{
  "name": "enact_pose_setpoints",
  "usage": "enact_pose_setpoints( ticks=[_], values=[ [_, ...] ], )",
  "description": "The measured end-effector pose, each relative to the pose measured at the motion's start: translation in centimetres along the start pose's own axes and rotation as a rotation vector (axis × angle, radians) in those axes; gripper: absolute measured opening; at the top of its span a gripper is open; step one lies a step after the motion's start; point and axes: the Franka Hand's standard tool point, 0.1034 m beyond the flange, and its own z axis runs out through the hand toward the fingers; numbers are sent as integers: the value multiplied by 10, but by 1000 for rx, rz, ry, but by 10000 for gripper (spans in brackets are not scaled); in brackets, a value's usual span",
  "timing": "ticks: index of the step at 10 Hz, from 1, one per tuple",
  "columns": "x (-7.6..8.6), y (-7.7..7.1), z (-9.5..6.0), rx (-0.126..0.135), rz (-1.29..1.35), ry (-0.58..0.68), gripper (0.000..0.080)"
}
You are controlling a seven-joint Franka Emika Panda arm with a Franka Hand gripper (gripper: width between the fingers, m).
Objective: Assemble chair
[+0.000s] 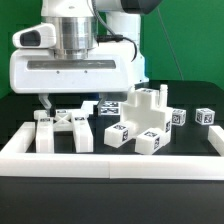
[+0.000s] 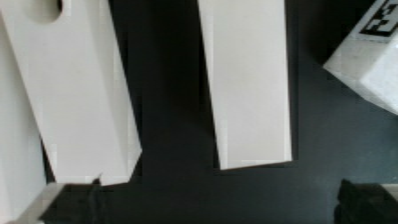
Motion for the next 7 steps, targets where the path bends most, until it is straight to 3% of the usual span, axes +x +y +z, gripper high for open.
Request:
enact_pose_setpoints(
  ticks=[3,7],
  values=[
    [-25,-7,10,12,-58,-25,649],
    [-26,-6,11,12,-56,-29,649]
  ],
)
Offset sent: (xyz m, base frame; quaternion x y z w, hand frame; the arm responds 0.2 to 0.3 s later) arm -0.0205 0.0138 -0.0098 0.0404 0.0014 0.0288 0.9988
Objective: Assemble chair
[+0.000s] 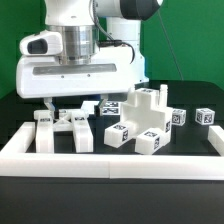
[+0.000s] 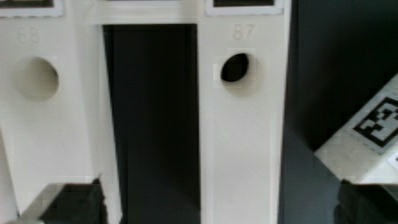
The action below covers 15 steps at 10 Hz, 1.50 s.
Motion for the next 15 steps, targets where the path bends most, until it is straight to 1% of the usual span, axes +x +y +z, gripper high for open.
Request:
enact_pose_setpoints(
  ticks=[1,2,4,6,7,9,11,13,15],
  values=[
    [0,-3,2,3,-8,-4,649],
    [-1,-7,7,7,-14,-12,649],
    [-5,-10,20,9,-17,-31,649],
    [-9,-12,35,-7,-19,-29,649],
    [-13,-10,40,-10,-16,-33,649],
    [-14,-10,44,-11,-17,-39,649],
    [-12,-11,45,-11,-20,-40,649],
    [-4,-14,46,-12,-24,-32,649],
    [2,-15,46,-15,-26,-26,649]
  ],
)
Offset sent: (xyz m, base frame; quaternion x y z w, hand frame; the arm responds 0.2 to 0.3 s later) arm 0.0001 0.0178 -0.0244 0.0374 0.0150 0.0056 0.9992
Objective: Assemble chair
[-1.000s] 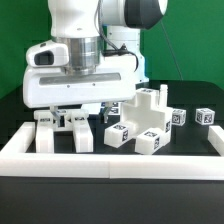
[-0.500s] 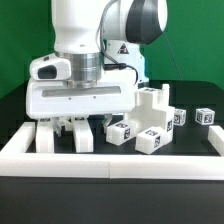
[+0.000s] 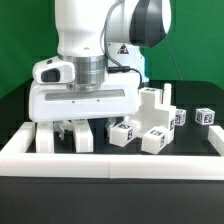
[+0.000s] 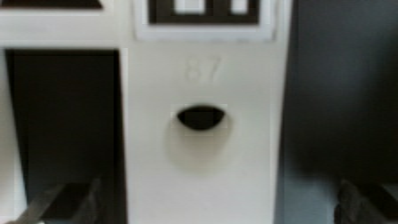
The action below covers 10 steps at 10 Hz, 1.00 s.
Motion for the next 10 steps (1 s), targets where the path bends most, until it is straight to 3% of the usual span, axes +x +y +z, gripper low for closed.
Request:
enact_pose_setpoints(
  ticks=[1,3,4,5,10],
  values=[
    [-1,2,0,0,2,-1,649],
    [-4,8,0,-1,11,-2,370],
    [-5,10,1,-1,16,-3,370],
    [-6,11,1,-1,18,-3,287],
    [-6,12,0,2,24,-4,287]
  ],
)
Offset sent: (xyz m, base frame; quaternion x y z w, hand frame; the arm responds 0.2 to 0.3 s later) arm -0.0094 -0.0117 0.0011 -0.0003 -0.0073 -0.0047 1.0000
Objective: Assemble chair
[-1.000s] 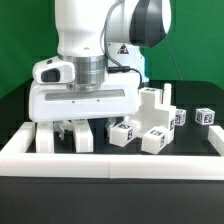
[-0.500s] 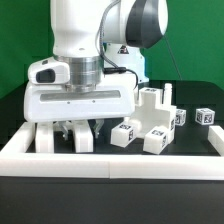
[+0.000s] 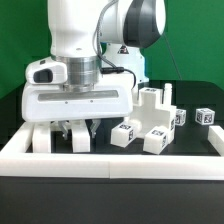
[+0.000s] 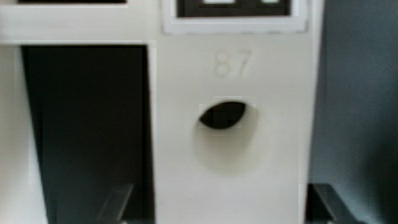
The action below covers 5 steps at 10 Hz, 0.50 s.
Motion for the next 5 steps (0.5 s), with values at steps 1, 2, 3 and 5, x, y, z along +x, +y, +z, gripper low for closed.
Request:
enact_pose_setpoints(
  ticks=[1,2,3,5],
  values=[
    [-1,0,-2,5,4,-5,287],
    [-2,1,-6,13,7,-11,287],
    [-1,1,-13,15,11,-5,287],
    [-3,1,-33,23,29,9,288]
  ],
)
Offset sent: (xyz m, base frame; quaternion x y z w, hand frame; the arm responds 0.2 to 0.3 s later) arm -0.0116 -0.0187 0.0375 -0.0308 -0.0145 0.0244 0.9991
